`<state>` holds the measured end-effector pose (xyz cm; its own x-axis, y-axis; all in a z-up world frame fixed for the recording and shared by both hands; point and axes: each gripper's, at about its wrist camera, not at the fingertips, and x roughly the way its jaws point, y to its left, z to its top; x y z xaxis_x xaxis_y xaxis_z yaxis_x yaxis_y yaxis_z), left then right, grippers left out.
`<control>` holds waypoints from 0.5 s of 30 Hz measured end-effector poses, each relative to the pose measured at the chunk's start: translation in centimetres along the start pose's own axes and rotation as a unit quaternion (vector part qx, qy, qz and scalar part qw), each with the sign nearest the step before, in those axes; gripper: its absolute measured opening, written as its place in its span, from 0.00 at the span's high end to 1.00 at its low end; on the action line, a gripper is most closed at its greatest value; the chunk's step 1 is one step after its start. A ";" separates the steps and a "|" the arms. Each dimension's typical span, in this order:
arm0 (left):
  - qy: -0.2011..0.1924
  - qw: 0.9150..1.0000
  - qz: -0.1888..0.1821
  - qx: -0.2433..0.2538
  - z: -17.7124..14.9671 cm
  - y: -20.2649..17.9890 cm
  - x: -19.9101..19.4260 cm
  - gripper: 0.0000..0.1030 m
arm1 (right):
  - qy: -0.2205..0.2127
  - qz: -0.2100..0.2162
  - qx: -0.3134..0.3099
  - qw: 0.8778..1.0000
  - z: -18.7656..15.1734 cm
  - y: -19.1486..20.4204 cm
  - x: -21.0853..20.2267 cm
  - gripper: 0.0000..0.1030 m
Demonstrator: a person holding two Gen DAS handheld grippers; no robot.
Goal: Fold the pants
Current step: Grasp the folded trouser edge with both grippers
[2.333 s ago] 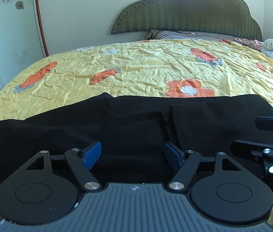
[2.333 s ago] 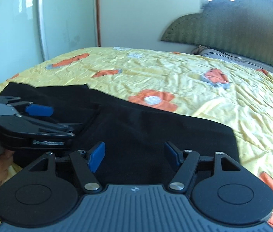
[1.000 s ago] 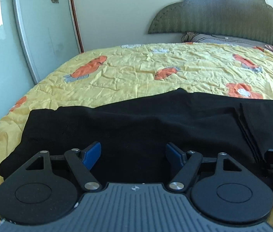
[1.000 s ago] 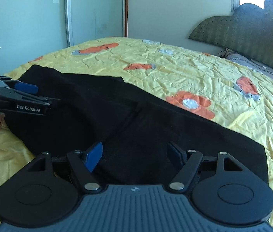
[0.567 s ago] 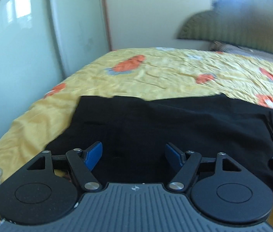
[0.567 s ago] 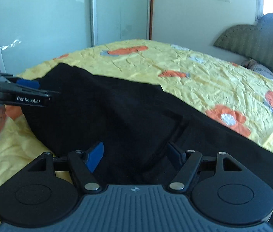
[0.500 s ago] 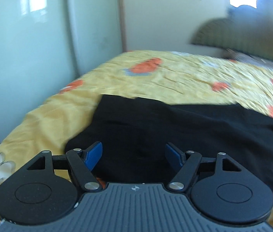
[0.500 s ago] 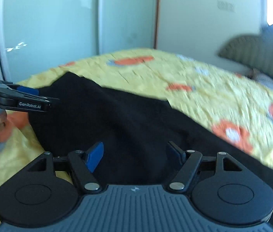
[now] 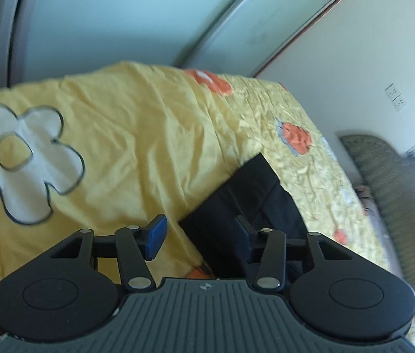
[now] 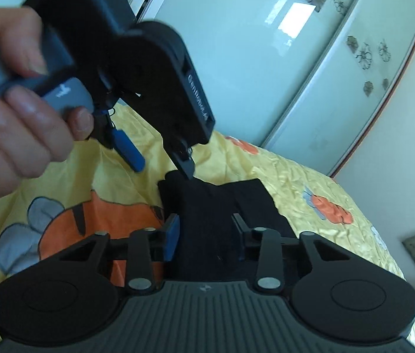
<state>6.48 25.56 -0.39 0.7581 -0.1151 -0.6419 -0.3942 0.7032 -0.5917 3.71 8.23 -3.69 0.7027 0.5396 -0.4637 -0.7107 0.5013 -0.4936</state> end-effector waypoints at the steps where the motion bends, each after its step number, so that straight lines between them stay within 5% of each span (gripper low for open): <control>1: 0.007 1.000 -0.011 -0.003 0.0 0.1 0.1 0.49 | 0.003 0.003 -0.001 1.000 0.2 0.1 0.5 0.67; 6: 0.032 0.998 -0.052 -0.034 0.0 0.5 0.7 0.49 | 0.026 -0.022 -0.029 0.999 -0.2 1.3 2.0 0.67; 11: 0.048 0.993 -0.094 -0.057 0.2 0.3 1.3 0.49 | -0.010 -0.101 -0.033 0.994 -0.2 1.4 1.0 0.67; 15: 0.046 0.992 -0.098 -0.072 0.4 0.1 2.2 0.49 | -0.009 -0.089 -0.009 0.996 -0.3 0.3 0.7 0.67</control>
<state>8.37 25.66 -1.68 0.7796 -0.3072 -0.5458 -0.3195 0.5545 -0.7684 4.01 8.52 -4.37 0.8169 0.4548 -0.3548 -0.5738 0.5781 -0.5801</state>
